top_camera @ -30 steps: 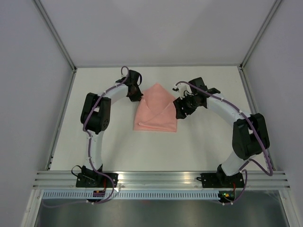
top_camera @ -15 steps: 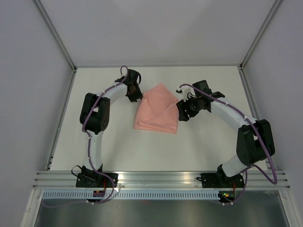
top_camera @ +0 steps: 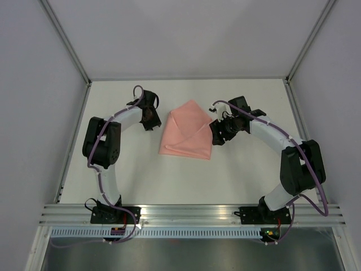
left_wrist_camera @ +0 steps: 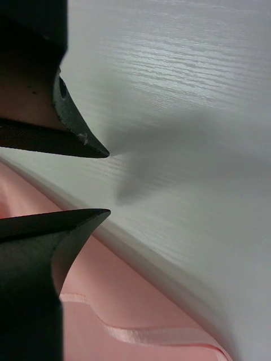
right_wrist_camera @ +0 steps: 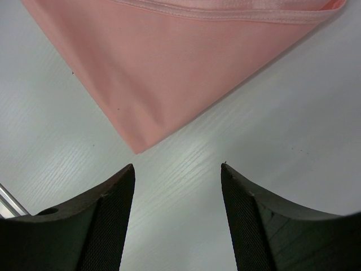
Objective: Fold the napkin, place the utensils inside, and roll it up
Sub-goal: Fold the napkin at the center of the board.
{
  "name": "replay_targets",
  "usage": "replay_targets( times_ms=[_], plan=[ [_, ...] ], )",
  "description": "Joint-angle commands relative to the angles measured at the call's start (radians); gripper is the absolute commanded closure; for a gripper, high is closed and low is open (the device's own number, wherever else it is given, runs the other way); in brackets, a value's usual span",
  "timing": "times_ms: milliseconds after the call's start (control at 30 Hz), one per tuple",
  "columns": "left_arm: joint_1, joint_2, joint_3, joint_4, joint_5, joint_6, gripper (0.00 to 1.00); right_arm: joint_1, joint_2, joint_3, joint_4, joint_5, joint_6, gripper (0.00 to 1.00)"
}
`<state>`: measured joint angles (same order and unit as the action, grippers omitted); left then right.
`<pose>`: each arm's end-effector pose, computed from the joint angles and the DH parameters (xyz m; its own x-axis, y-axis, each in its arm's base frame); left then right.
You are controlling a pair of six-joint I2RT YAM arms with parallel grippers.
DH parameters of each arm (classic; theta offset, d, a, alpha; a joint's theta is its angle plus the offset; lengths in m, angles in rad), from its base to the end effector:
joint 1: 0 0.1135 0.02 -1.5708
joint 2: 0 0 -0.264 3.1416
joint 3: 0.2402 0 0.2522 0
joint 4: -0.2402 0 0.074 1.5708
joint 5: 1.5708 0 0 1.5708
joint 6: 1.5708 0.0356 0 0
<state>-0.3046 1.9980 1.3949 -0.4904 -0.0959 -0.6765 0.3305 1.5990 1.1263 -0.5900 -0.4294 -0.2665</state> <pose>0.3973 -0.1213 0.1670 -0.8214 -0.3950 -0.4115 -0.3304 0.9175 -0.2213 0.3022 0.1194 0.2264 -0.6691 -0.4827 -0.5651 -0.6871 0.6916 0.2228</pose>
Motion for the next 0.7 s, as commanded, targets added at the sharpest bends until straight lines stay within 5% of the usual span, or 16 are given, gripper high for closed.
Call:
replay_targets(
  times_ms=[0,367,667],
  plan=[
    [0.005,-0.073,-0.074,0.074,0.008,0.005,0.54,-0.004,0.007,0.024,0.013,-0.009,0.0,0.32],
    [0.009,-0.247,-0.186,0.118,0.038,0.014,0.52,-0.004,-0.005,0.01,0.036,0.014,-0.002,0.32],
    [0.009,-0.482,-0.266,0.156,0.191,0.068,0.46,0.034,-0.024,-0.006,0.071,0.079,0.0,0.31]
  ],
)
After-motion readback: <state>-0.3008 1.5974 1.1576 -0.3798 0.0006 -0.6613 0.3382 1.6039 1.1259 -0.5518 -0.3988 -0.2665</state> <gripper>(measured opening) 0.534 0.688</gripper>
